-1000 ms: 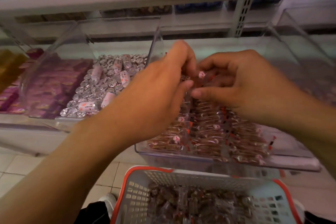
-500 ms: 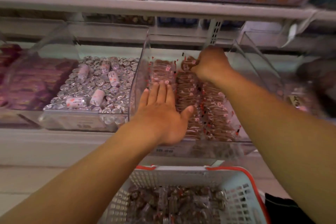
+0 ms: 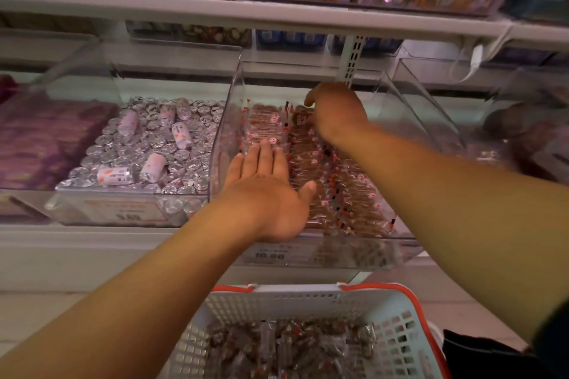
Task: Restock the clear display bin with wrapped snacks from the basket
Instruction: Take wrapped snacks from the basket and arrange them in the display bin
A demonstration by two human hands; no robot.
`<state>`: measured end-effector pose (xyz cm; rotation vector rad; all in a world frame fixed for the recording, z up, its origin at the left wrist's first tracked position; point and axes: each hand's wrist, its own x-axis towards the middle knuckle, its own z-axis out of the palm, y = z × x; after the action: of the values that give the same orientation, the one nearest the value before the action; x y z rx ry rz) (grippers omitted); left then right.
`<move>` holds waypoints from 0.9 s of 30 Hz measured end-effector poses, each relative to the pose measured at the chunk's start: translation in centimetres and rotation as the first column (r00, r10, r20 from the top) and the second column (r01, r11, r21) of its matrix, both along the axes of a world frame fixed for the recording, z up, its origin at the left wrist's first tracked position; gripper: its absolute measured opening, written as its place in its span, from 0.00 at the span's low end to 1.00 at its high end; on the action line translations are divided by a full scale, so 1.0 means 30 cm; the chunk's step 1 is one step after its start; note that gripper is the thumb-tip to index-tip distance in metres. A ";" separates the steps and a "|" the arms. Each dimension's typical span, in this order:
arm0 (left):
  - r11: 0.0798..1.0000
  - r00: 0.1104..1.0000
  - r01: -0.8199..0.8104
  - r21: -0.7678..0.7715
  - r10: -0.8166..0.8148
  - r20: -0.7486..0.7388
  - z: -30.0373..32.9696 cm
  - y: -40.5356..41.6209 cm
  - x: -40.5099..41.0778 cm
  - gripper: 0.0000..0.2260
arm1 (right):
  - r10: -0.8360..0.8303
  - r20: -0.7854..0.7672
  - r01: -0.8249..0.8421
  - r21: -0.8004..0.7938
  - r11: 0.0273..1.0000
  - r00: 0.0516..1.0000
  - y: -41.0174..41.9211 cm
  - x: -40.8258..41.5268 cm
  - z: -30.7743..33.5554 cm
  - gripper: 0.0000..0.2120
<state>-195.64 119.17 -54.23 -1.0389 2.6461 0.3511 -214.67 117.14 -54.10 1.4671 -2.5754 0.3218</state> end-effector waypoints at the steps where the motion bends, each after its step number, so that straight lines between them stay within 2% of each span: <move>1: 1.000 1.000 0.001 0.001 -0.001 0.000 0.000 0.002 0.000 0.35 | 0.005 0.011 -0.005 0.007 1.000 1.000 -0.001 0.007 0.001 0.12; 3: 1.000 1.000 -0.001 -0.004 0.001 -0.015 -0.002 0.002 -0.001 0.35 | 0.001 -0.036 -0.001 0.020 1.000 0.999 0.006 0.025 0.001 0.11; 6: 1.000 0.999 -0.007 -0.013 0.006 -0.046 -0.006 0.000 -0.003 0.34 | 0.097 -0.267 -0.082 0.066 0.994 0.959 0.010 0.051 0.004 0.11; 7: 1.000 0.998 -0.005 -0.015 0.004 -0.058 -0.007 0.001 -0.002 0.34 | 0.139 -0.298 -0.113 0.103 0.988 0.944 0.008 0.056 0.010 0.12; 10: 1.000 0.990 0.000 -0.021 -0.003 -0.140 -0.012 0.002 0.000 0.31 | 0.213 -0.234 -0.170 0.190 0.967 0.949 0.003 0.065 0.027 0.12; 14: 0.993 0.942 0.007 -0.120 -0.047 -0.333 -0.005 -0.005 0.016 0.21 | 0.125 -0.100 -0.110 0.138 0.984 0.987 0.016 0.053 0.048 0.05; 17: 0.964 0.833 0.019 -0.265 -0.162 -0.529 0.011 0.013 0.033 0.13 | 0.114 -0.067 -0.102 0.161 0.982 0.991 0.035 0.057 0.085 0.16; 20: 0.940 0.737 -0.042 -0.338 -0.199 -0.646 0.033 0.048 0.057 0.12 | 0.110 -0.049 -0.102 0.147 0.984 0.993 0.106 0.093 0.121 0.18; 22: 0.939 0.716 -0.044 -0.342 -0.209 -0.666 0.044 0.065 0.078 0.11 | 0.087 -0.016 -0.085 0.083 0.993 0.996 0.190 0.134 0.137 0.14; 24: 0.919 0.671 0.009 -0.393 -0.297 -0.679 0.052 0.090 0.113 0.10 | 0.091 0.038 -0.089 -0.056 0.994 0.995 0.296 0.177 0.134 0.10; 26: 0.884 0.548 0.108 -0.456 -0.435 -0.714 0.056 0.134 0.162 0.10 | 0.149 0.036 -0.126 -0.366 0.922 0.988 0.434 0.250 0.096 0.06; 27: 0.852 0.488 0.157 -0.500 -0.507 -0.711 0.049 0.159 0.187 0.10 | 0.197 -0.006 -0.166 -0.558 0.813 0.980 0.513 0.298 0.058 0.03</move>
<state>-190.03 123.94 -52.77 -0.3773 3.8347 0.2925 -205.73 132.54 -52.35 1.4730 -2.0943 1.0510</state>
